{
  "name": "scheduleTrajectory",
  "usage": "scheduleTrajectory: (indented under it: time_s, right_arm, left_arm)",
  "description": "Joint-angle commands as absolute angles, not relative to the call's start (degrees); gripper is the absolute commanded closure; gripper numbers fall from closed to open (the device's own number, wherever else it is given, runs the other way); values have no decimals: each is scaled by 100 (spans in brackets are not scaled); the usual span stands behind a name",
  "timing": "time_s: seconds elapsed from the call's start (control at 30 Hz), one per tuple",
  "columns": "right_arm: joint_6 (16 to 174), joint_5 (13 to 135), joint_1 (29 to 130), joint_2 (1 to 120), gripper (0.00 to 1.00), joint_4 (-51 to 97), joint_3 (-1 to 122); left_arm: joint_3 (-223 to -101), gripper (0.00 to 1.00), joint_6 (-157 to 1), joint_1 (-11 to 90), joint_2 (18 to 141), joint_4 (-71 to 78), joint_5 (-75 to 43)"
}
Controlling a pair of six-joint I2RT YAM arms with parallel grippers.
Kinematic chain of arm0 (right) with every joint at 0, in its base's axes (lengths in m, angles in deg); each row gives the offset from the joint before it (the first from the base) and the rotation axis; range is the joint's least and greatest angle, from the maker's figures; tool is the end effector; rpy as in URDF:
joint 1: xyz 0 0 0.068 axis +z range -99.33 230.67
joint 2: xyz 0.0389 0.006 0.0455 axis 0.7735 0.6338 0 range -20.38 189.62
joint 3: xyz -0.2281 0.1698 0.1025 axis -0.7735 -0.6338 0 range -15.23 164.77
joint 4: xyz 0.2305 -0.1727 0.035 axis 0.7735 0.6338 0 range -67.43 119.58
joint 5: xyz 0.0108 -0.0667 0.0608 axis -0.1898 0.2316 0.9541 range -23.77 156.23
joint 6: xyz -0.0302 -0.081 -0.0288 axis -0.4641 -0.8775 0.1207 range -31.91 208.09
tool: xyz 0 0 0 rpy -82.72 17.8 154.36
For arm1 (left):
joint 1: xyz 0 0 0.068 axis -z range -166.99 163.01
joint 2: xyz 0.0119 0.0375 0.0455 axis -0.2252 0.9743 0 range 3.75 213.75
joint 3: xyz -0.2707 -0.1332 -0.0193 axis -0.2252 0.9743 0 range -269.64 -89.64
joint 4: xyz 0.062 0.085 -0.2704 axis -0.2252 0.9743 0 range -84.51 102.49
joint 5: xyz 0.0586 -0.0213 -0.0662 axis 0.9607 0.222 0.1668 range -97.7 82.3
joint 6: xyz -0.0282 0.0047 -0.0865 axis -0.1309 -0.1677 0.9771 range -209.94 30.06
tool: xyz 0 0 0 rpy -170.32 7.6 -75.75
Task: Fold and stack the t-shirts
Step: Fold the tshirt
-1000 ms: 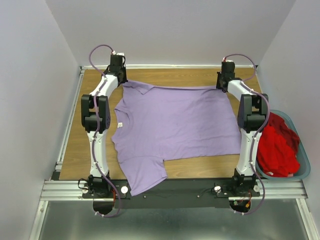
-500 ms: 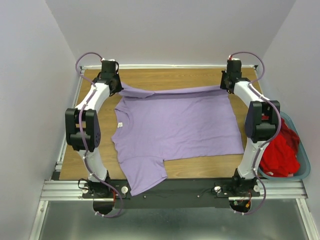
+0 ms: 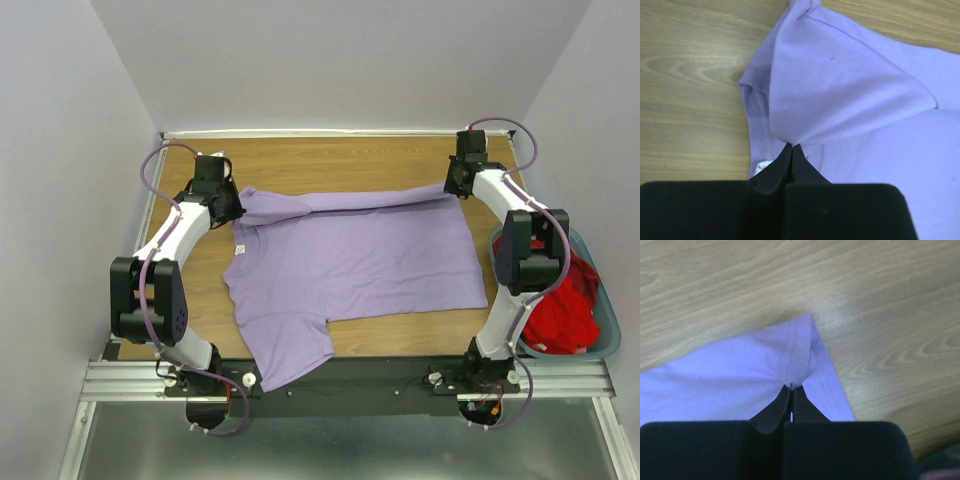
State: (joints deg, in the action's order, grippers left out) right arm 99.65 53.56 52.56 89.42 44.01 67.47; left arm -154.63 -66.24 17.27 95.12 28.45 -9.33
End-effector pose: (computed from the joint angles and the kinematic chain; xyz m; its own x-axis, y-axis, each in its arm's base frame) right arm 0.4942 -0.0016 0.2033 -0.7112 0.1722 -0.6816 0.2607 0.9650 -0.0283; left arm 0.4005 -0.0322 0.2212 -0.7299 -0.3486 -0.5880 -0.2192 0.9341 -0.2817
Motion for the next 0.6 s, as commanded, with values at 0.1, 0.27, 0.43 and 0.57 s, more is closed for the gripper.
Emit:
scheduleTrajectory:
  time_s: [0.1,0.27,0.43,0.57]
  right_arm:
    - [10189,5094,5093,8852,100,4885,7002]
    - [10084,4980,4962,8843,100,5043,7099]
    - [10057,4909,4908,8896,99,5123,6872]
    - [10303,5023,4864,8983,99,5210,6740]
  left_arm:
    - [-15406,100,-6314,1741,8751,2983,-1306]
    - [-15451,100,-6305,1750,8558,3282,-1393]
    - [-15083,100,-6226,1750,8312,3353,-1499]
    - [-14687,100,-6147,1741,8066,3318,-1587]
